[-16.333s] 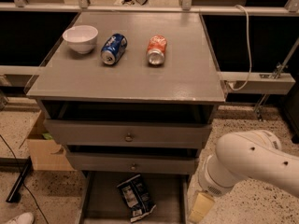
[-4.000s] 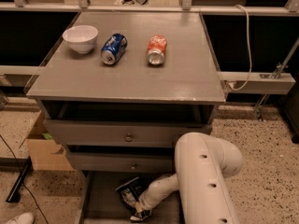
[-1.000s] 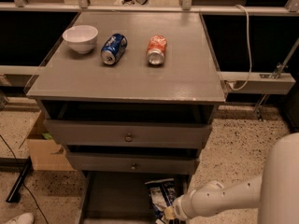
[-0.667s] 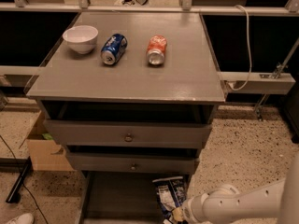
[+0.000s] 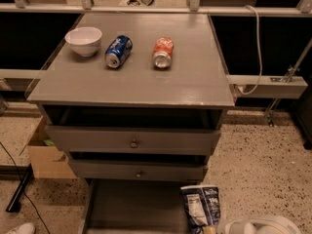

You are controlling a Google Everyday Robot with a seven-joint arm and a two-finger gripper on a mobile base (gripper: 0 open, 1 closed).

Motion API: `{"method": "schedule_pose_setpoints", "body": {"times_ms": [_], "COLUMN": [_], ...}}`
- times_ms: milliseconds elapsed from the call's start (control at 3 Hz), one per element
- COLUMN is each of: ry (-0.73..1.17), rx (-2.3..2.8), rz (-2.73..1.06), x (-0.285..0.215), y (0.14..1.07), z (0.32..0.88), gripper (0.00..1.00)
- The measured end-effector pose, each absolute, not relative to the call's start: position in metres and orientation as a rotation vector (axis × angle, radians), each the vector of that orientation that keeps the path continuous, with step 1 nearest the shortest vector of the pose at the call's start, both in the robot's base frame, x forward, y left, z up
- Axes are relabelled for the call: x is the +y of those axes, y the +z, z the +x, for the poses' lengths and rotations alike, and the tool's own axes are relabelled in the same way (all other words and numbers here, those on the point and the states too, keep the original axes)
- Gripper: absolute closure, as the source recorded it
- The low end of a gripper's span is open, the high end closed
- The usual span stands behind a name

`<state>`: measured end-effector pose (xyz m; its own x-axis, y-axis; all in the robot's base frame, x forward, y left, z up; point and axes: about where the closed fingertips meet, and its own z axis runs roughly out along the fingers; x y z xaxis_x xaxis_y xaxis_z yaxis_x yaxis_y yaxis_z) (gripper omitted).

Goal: Pick blue chip bag from bottom drawer and place on counter

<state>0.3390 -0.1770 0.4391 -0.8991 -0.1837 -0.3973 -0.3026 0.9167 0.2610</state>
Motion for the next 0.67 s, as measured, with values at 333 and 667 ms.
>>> {"method": "schedule_pose_setpoints", "body": {"times_ms": [333,667], "ry": [0.423,0.429], "rx": [2.692,2.695], "rz": [-0.349,-0.351], "x": [-0.1849,-0.1831], "y": [0.4500,0.4483], "z": [0.3379,0.3381], "gripper": [1.00,1.00]}}
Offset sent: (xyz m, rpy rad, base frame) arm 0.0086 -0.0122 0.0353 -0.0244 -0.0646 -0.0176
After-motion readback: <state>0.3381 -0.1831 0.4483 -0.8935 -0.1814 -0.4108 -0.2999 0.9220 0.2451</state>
